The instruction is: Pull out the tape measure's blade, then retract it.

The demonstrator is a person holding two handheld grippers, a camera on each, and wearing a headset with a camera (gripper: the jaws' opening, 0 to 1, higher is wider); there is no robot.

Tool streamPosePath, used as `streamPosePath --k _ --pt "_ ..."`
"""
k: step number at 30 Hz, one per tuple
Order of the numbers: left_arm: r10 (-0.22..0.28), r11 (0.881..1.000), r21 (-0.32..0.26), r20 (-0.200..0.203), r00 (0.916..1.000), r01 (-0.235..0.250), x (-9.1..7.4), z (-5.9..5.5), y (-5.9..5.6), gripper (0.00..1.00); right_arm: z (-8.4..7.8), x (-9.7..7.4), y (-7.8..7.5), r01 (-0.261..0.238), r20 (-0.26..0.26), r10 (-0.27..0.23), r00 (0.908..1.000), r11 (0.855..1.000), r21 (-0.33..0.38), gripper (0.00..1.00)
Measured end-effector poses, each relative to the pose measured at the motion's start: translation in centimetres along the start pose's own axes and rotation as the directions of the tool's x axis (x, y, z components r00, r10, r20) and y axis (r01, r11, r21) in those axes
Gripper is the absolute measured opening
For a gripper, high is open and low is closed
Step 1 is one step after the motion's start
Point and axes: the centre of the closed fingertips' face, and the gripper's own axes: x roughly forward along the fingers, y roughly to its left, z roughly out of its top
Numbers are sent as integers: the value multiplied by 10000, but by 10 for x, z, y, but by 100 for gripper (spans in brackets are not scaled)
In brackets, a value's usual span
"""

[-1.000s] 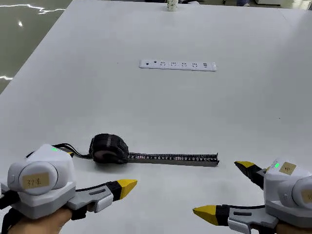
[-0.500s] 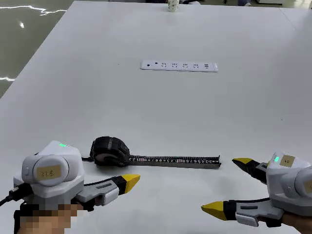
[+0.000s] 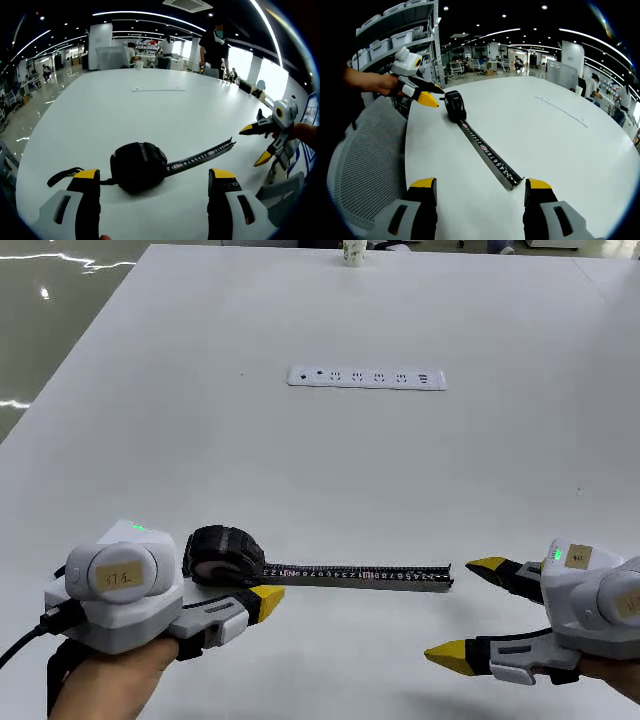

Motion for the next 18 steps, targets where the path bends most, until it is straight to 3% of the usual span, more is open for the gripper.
streamPosePath --k 18 --pt "764 9960 -446 -103 9970 -768 16 3 14 70 -7 8 -27 -554 -637 485 9968 9921 -1129 52"
